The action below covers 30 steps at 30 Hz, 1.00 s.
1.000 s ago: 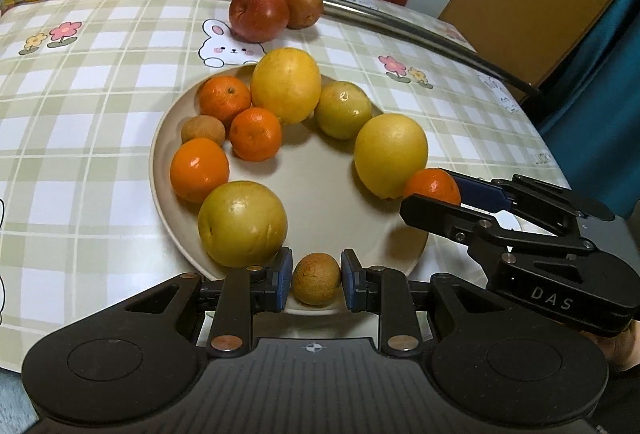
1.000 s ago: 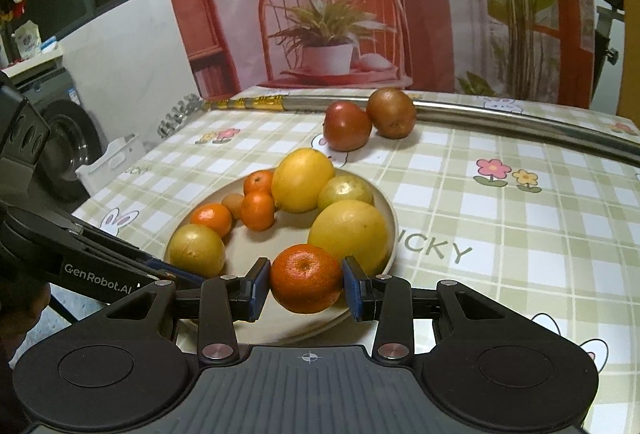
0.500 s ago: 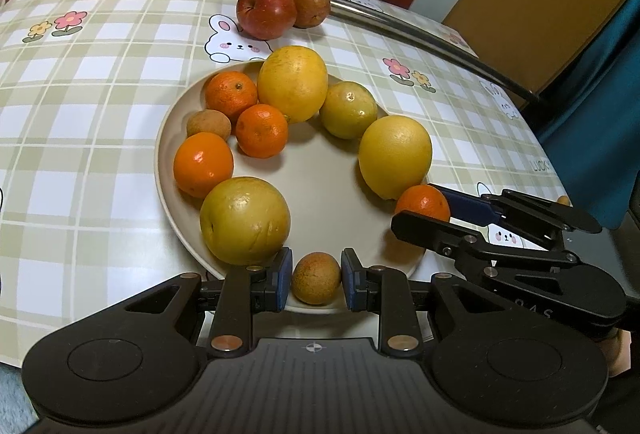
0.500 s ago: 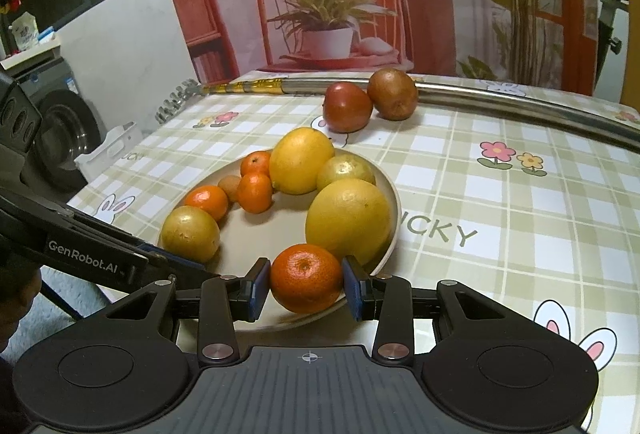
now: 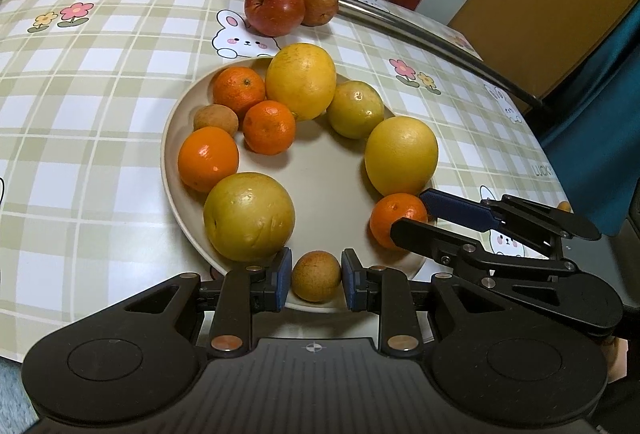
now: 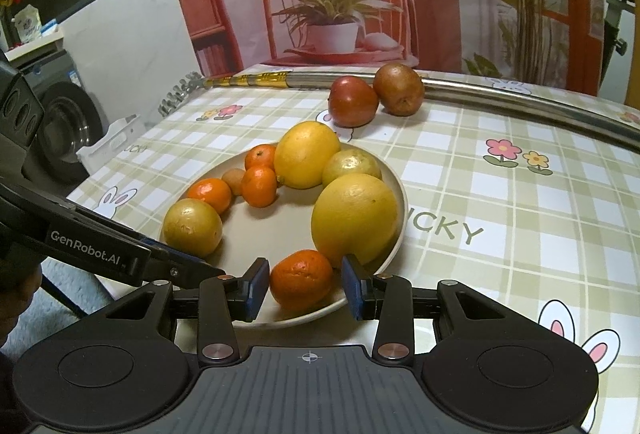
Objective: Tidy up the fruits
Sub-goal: 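Carry kiwi and tangerine over the plate and open both tools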
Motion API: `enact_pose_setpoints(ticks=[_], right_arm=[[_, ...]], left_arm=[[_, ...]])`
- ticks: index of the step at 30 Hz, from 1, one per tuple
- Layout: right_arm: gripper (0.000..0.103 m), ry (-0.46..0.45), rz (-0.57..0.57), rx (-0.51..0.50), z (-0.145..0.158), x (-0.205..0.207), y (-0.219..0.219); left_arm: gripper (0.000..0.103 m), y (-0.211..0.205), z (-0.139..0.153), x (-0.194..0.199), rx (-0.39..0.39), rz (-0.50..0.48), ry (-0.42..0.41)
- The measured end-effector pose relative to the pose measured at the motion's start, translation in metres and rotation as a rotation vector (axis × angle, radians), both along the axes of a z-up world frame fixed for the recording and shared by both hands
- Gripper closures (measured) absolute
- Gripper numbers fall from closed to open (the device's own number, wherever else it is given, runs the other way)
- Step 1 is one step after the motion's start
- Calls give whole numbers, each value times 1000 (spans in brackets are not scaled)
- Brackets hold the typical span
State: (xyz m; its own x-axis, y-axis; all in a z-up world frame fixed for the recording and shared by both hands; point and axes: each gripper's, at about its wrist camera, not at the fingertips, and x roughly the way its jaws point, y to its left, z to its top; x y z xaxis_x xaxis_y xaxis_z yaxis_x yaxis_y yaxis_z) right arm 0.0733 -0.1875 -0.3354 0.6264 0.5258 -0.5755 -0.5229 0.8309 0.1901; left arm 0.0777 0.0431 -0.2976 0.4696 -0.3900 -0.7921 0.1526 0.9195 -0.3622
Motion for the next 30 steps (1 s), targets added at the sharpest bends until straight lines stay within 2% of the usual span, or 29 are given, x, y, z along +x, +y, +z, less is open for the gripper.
enact_pose_setpoints(ticks=[7, 14, 20, 30], right_arm=[[65, -16, -6, -3, 2, -2, 0], [63, -70, -36, 22, 9, -7, -8], [61, -107, -79, 54, 14, -9, -17], [60, -103, -123, 85, 14, -6, -26]], left_arm=[[75, 0, 0, 0, 0, 0, 0], [75, -1, 2, -2, 10, -4, -10], [74, -6, 9, -6, 39, -26, -55], [72, -9, 25, -14, 81, -37, -139]])
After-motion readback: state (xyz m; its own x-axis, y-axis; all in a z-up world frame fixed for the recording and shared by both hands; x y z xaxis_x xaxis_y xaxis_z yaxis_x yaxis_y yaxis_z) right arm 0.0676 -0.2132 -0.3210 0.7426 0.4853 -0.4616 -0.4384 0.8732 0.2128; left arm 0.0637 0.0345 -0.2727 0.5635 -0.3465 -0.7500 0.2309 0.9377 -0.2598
